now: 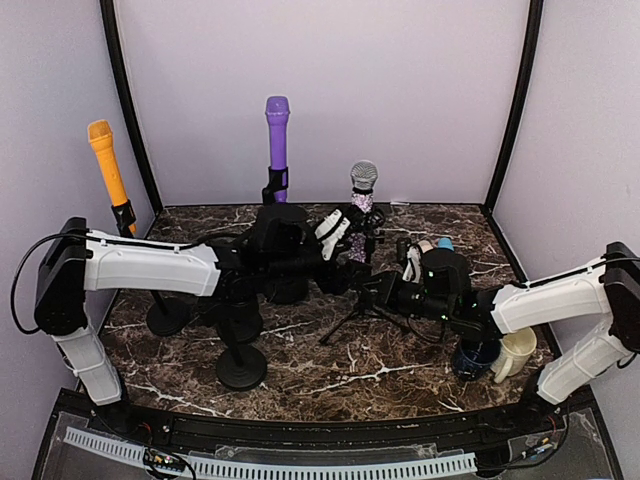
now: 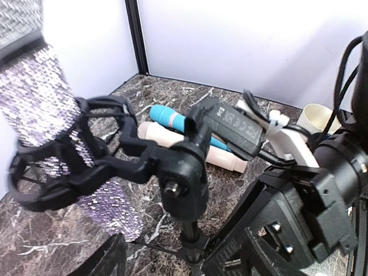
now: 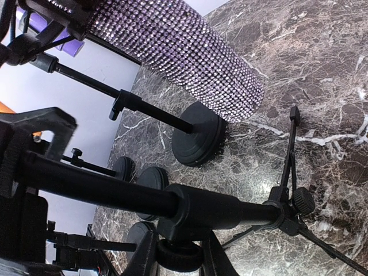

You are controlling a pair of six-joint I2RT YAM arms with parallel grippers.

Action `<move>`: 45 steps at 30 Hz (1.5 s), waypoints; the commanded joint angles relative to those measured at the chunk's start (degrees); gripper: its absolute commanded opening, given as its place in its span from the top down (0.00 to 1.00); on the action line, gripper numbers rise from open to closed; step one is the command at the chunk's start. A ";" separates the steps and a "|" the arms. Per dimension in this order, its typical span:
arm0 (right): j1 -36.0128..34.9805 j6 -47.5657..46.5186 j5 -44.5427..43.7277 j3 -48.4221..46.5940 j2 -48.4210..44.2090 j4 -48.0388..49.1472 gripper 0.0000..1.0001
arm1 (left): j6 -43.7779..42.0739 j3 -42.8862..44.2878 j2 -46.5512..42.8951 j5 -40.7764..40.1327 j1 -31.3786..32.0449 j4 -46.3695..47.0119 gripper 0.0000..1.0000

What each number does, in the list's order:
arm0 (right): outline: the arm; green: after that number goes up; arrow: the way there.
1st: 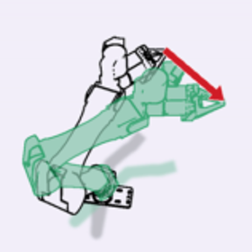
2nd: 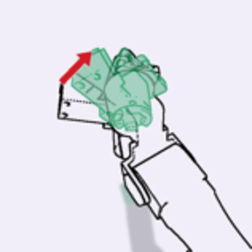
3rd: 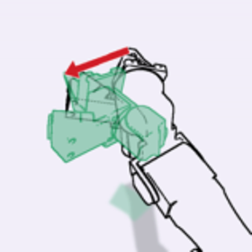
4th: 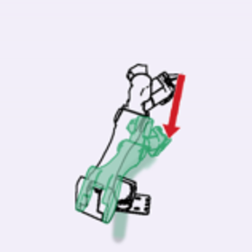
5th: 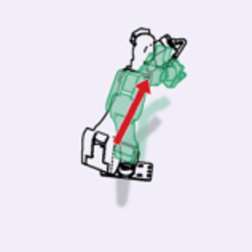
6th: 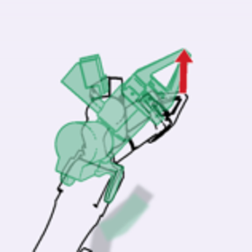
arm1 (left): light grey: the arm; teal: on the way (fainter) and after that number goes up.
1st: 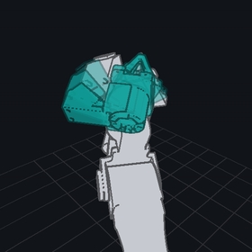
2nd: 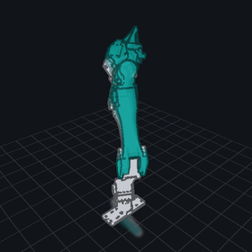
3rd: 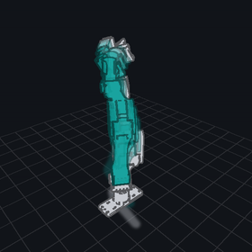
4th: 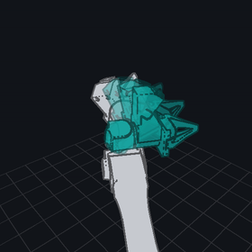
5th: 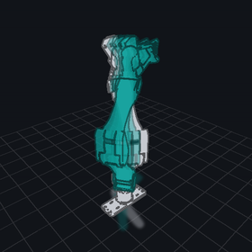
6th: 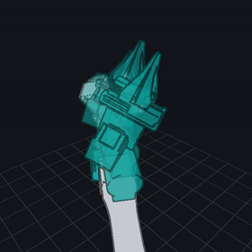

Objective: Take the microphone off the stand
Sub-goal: Unscrew the knob on the stand of the microphone stand, then hold the microphone from the microphone stand.

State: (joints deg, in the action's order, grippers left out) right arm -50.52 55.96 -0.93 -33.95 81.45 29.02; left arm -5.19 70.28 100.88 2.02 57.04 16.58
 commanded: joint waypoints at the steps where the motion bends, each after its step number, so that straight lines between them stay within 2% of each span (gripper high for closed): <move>1: 0.60 -1.38 -3.04 -1.20 -0.24 -0.34 1.00 | -0.55 -2.63 -6.97 -1.32 0.36 -0.70 0.30; 7: 0.28 -2.78 -5.05 -1.87 -0.86 -3.52 1.00 | 0.54 -8.27 -13.69 0.21 0.36 -1.32 0.28; 13: -2.20 -6.81 -14.44 -6.21 -1.90 -14.22 1.00 | 3.01 -9.99 -18.50 -2.25 0.27 -4.00 0.27; 25: -7.47 -9.86 -27.88 -12.91 1.49 -27.09 1.00 | 4.93 -12.63 -20.11 -4.91 0.18 -2.13 0.27; 32: -8.74 -8.08 -30.52 -14.54 3.20 -30.00 1.00 | 4.89 -13.18 -20.59 -5.42 0.19 -1.73 0.27; 33: -8.78 -8.07 -30.15 -13.99 2.37 -29.53 0.98 | 4.92 -13.21 -20.70 -5.55 0.18 -1.73 0.27; 34: -8.80 -8.21 -29.74 -13.19 1.15 -28.45 0.91 | 4.88 -13.30 -20.87 -5.63 0.18 -1.73 0.27; 37: -8.75 -8.76 -28.02 -9.20 -3.42 -22.93 0.57 | 5.71 -13.44 -21.12 -5.75 0.18 -1.59 0.26; 39: -8.75 -8.77 -27.33 -6.90 -6.27 -21.33 0.42 | 6.46 -13.49 -21.24 -5.71 0.23 -1.51 0.26; 42: -8.59 -8.24 -26.30 -4.53 -9.04 -20.28 0.28 | 6.69 -13.36 -21.19 -5.80 0.18 -1.44 0.26; 45: -7.30 -6.78 -23.05 -1.42 -10.96 -17.29 0.22 | 6.97 -13.25 -21.16 -5.82 0.10 -1.25 0.26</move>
State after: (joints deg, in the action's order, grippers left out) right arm -58.87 48.14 -26.74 -38.85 72.99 5.74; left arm 0.69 57.58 82.17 -3.11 57.12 13.65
